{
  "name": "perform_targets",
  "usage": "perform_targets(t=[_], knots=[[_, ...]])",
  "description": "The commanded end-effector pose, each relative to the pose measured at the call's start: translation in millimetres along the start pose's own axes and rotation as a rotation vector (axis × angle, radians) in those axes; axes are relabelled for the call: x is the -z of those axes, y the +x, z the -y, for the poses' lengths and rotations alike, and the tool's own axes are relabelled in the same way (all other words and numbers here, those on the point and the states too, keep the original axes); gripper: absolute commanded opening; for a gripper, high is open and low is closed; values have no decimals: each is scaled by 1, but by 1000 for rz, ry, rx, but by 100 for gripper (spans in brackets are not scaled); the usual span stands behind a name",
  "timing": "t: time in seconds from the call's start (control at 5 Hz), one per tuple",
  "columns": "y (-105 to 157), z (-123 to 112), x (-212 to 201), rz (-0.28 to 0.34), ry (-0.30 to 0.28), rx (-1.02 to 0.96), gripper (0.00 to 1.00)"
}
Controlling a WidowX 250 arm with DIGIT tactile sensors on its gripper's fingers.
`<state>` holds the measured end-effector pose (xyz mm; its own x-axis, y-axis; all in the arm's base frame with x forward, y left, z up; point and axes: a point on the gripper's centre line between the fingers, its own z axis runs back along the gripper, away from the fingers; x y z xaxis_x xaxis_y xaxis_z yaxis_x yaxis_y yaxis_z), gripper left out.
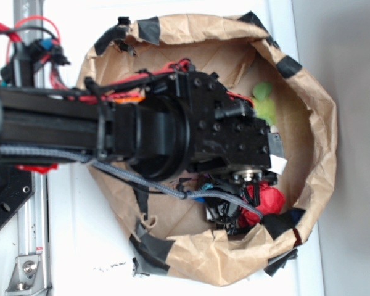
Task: Grab the rock.
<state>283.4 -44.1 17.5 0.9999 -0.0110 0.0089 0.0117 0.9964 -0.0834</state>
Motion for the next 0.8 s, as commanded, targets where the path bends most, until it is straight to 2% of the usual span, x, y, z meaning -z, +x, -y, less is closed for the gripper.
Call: perform_targets(t=[0.0,0.4,0.6], knots=[[-8,-3,-61,92,-33,-33,0],[-17,-22,-162,292,-87,-79,0],[-12,-23,-182,289,-69,-82,0]])
